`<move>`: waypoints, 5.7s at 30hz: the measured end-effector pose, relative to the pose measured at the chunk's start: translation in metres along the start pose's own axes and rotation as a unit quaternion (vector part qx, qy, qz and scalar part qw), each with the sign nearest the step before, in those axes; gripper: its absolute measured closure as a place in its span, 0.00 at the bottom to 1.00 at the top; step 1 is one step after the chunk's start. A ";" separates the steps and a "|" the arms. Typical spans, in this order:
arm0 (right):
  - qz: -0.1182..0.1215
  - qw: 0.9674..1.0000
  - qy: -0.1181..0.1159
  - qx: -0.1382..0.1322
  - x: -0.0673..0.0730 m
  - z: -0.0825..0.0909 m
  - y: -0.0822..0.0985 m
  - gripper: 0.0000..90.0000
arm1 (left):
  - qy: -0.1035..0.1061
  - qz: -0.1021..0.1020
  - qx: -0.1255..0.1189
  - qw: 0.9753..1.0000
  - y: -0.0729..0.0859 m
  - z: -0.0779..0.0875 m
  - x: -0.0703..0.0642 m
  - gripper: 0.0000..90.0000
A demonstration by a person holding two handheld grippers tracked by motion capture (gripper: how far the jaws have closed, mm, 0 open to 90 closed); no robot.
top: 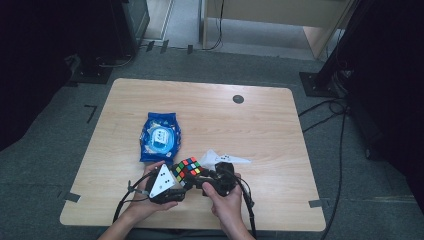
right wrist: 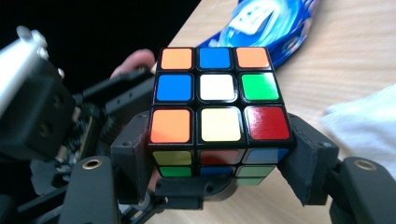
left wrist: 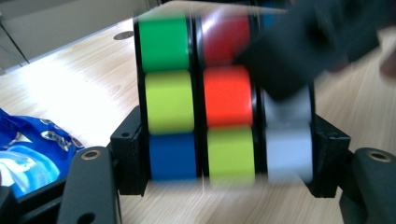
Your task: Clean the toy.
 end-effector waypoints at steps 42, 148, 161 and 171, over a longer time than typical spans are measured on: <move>0.051 0.997 -0.028 0.053 0.001 0.015 -0.007 0.38 | -0.030 -0.008 -0.005 0.999 -0.001 0.001 0.007 0.38; 0.016 1.000 0.005 -0.006 -0.001 -0.006 0.004 0.38 | -0.003 0.026 -0.008 1.000 -0.006 -0.001 -0.002 0.37; 0.019 0.999 -0.018 0.024 -0.010 0.018 -0.010 0.38 | -0.018 -0.012 0.011 1.000 0.006 -0.002 0.008 0.31; 0.026 0.999 -0.015 0.038 -0.005 0.007 -0.003 0.38 | -0.012 -0.032 0.002 0.999 0.000 -0.004 -0.007 0.18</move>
Point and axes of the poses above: each handheld gripper's, and its own axes: z roughly backward along the jaws, y roughly out of its underside, x roughly to its left, the point moved 9 cm from there along -z, roughly forward along the jaws, and after that the axes turned 7 degrees about -y, right-handed, at the moved point
